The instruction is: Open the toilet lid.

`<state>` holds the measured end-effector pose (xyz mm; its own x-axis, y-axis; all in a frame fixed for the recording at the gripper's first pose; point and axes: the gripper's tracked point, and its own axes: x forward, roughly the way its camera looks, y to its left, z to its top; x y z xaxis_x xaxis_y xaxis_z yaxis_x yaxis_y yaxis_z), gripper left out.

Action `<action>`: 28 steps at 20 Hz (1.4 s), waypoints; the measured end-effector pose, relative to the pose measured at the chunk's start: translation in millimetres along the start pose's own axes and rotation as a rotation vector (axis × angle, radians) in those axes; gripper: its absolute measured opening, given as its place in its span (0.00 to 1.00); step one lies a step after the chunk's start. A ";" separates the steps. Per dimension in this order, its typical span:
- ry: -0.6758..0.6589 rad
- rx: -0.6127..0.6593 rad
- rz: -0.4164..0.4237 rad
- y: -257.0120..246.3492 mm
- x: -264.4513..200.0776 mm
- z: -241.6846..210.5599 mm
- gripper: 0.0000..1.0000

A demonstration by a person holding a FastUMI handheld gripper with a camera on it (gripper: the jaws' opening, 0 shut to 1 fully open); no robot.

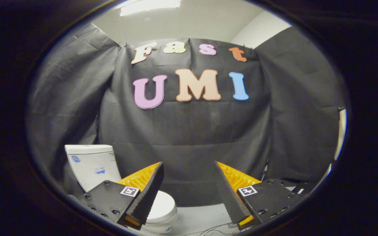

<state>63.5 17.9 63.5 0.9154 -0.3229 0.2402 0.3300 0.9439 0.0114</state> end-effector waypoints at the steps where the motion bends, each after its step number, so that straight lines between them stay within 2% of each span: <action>1: -0.012 -0.005 -0.034 5.0 1.8 2.4 0.94; 5: -0.021 -0.026 -0.142 29.4 3.2 1.2 0.90; 7: -0.035 -0.034 -0.246 27.1 3.5 -0.1 0.86; 11: 0.011 -0.041 -0.328 48.4 -0.9 -27.0 0.80; 14: 0.040 -0.044 -0.333 73.7 -7.3 -42.4 0.76; 16: 0.051 -0.072 -0.386 72.6 -11.7 -51.7 0.76; 22: 0.084 -0.095 -0.352 101.5 -16.5 -69.3 0.77; 28: 0.070 -0.006 -0.372 103.2 -18.0 -76.8 0.76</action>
<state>98.8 115.8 -14.1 0.7463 -0.6475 0.1541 0.6438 0.7611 0.0798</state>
